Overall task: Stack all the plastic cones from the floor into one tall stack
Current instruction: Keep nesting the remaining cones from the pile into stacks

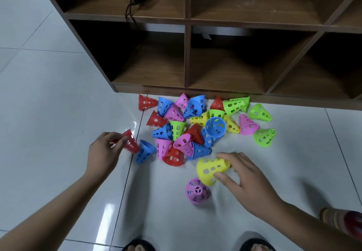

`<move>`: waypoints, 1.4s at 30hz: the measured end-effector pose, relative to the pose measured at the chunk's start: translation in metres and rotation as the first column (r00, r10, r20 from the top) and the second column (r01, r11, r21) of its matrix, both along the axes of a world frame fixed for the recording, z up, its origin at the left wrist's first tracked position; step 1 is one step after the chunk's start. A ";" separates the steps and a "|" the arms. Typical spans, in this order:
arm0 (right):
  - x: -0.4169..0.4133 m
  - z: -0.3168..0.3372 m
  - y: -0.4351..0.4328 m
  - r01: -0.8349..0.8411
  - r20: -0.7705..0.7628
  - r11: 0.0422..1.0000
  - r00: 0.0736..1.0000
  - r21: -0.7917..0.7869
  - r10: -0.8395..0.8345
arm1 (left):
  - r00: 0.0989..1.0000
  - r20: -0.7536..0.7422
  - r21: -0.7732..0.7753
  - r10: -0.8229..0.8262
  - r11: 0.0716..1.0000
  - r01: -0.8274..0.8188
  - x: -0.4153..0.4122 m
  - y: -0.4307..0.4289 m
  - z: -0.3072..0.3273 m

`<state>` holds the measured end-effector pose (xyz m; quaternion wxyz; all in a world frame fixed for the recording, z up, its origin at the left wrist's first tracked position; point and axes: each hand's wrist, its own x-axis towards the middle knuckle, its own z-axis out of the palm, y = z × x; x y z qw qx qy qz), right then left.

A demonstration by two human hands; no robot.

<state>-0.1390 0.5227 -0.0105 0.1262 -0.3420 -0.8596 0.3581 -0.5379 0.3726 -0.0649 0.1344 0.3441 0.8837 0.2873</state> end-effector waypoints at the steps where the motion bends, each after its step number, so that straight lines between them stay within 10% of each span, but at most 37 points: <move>1: -0.003 0.002 -0.005 -0.061 0.021 0.997 0.998 0.035 0.061 | 0.999 0.043 0.031 0.018 0.999 -0.019 0.004 0.002 0.007; 9: -0.016 -0.026 -0.024 -0.334 0.240 0.930 0.926 0.152 0.293 | 0.922 0.383 0.229 -0.049 0.972 -0.043 0.063 0.014 0.056; 15: -0.016 -0.043 -0.039 0.057 0.409 0.961 0.910 -0.270 0.062 | 0.705 0.693 0.274 -0.148 0.959 -0.068 0.122 0.016 0.045; 20: -0.025 -0.065 -0.052 0.350 0.340 0.613 0.930 -0.709 -0.138 | 0.522 0.837 0.261 -0.166 0.959 -0.113 0.160 0.016 0.035; 27: -0.039 -0.069 -0.040 0.357 0.234 0.332 0.904 -0.873 -0.357 | 0.477 0.864 0.218 -0.160 0.974 -0.068 0.172 0.018 0.030; 33: -0.039 -0.076 -0.023 0.336 0.194 0.337 0.900 -0.879 -0.390 | 0.552 0.822 0.186 -0.140 0.982 -0.027 0.163 0.024 0.026; 42: -0.028 -0.084 0.005 0.372 0.232 0.483 0.917 -0.793 -0.326 | 0.426 0.904 -0.016 -0.034 0.994 0.112 0.155 0.002 -0.002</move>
